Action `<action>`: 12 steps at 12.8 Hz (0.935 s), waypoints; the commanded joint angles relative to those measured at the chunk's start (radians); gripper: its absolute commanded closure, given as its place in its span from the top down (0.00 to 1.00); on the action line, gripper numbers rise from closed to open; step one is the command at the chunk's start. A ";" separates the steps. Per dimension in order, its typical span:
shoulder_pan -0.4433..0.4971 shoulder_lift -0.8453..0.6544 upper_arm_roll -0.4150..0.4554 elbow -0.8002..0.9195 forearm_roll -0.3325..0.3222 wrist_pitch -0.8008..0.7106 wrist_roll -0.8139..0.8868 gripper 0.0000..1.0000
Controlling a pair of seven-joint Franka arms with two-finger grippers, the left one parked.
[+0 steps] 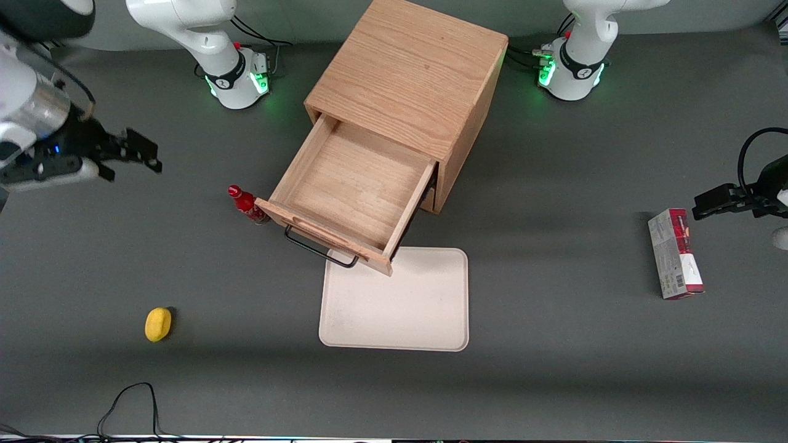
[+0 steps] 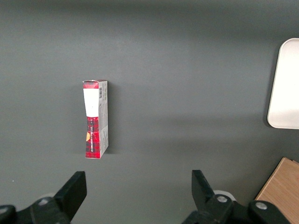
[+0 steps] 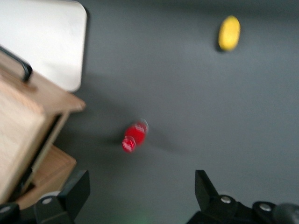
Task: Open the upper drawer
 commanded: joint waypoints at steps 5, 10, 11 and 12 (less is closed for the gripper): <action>-0.019 -0.028 0.011 -0.032 -0.083 0.042 0.090 1.00; -0.018 -0.029 0.026 -0.030 -0.089 0.045 0.158 1.00; -0.018 -0.025 0.026 -0.020 -0.084 0.042 0.168 1.00; -0.018 -0.014 0.026 -0.009 -0.083 0.039 0.168 1.00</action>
